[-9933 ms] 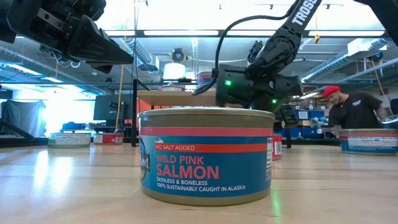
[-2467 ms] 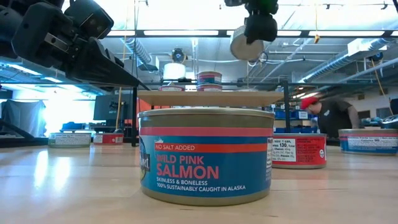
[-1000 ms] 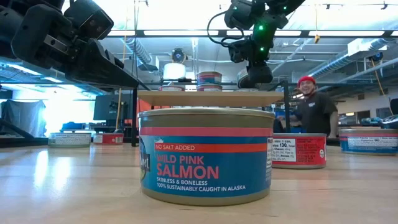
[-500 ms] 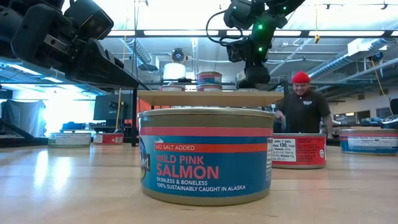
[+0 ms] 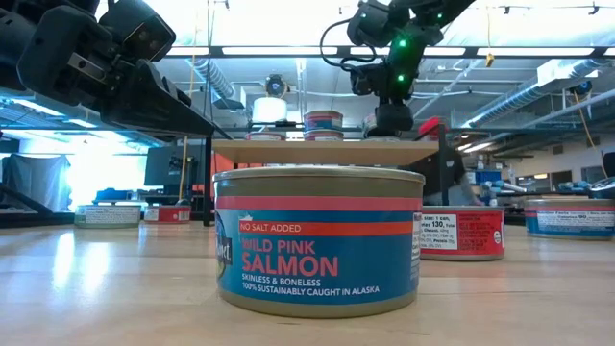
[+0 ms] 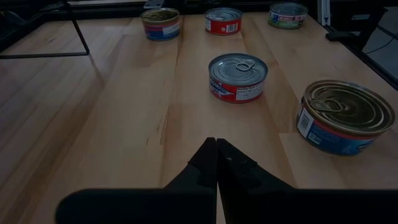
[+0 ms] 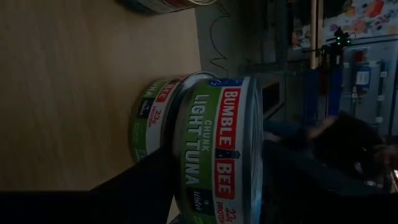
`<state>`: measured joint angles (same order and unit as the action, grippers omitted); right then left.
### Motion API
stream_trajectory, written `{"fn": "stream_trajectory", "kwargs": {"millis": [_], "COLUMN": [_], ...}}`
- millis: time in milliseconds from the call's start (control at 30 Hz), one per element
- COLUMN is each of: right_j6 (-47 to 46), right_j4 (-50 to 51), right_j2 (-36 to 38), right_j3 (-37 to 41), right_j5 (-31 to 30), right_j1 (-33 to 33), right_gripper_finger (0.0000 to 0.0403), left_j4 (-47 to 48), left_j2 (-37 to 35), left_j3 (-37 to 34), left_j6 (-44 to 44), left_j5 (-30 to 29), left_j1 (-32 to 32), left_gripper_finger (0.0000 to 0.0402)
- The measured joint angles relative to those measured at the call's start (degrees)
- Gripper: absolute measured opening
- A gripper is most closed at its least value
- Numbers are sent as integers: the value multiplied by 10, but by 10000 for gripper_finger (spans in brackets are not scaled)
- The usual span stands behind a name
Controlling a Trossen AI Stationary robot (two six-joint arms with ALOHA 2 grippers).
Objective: Stack canned seafood by type on shelf
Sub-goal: Stack the green tuna can on top of the green tuna can on the shelf
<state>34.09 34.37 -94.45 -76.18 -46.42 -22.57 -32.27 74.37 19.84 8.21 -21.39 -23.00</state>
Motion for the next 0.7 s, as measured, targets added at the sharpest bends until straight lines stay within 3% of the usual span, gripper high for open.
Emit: {"fn": "stream_trajectory", "kwargs": {"millis": [700], "right_j6": [-27], "right_j4": [-35], "right_j2": [0], "right_j3": [0], "right_j5": [40], "right_j1": [-20], "right_gripper_finger": [242], "left_j4": [0], "left_j2": [0], "left_j3": [0], "left_j6": [13], "left_j5": [0], "left_j1": [0], "left_gripper_finger": [6]}}
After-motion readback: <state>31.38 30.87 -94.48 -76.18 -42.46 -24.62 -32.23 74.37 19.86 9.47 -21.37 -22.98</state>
